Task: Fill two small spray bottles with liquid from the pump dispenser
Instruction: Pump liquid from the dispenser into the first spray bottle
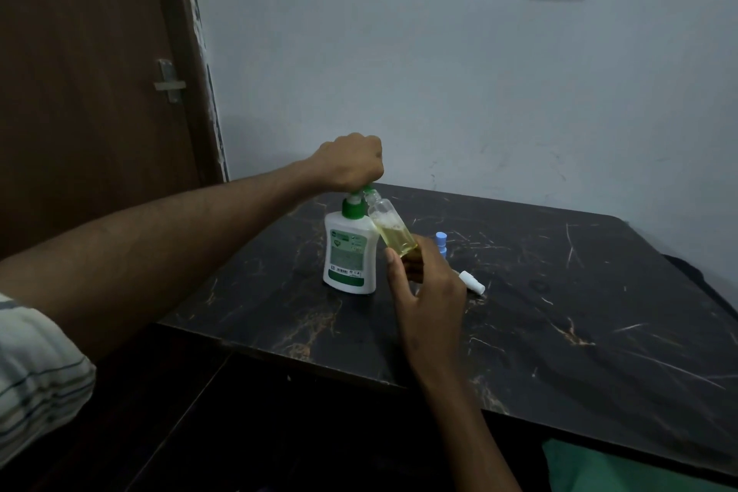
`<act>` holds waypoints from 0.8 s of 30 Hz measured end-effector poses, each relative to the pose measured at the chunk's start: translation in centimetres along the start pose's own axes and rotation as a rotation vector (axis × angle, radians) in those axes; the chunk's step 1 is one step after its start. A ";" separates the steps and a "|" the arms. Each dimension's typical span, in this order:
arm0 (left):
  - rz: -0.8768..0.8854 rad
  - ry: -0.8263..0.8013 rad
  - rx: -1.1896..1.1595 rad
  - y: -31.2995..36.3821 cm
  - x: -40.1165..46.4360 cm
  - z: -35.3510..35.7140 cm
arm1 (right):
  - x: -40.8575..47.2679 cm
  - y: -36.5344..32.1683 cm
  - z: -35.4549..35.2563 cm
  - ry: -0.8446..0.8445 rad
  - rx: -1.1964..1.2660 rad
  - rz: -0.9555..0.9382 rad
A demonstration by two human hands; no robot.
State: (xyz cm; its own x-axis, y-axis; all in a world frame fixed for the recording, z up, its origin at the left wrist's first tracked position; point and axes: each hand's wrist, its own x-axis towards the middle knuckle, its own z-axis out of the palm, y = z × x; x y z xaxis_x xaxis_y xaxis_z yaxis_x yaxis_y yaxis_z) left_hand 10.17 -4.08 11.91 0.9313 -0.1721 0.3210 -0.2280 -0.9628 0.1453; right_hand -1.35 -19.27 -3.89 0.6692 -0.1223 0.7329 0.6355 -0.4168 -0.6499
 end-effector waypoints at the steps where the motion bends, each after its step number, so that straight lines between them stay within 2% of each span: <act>1: -0.004 -0.006 -0.003 0.0 0.1 0.1 | 0.0 0.0 0.0 0.000 0.002 0.003; 24: -0.010 -0.043 -0.011 -0.5 -0.3 0.5 | -0.1 -0.1 0.0 0.007 0.000 -0.010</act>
State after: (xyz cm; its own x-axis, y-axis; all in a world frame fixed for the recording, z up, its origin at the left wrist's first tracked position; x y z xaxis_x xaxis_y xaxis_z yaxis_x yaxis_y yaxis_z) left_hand 10.14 -3.67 11.26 0.9447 -0.1719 0.2792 -0.2218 -0.9622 0.1581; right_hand -1.43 -19.21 -3.91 0.6605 -0.1246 0.7404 0.6418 -0.4180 -0.6429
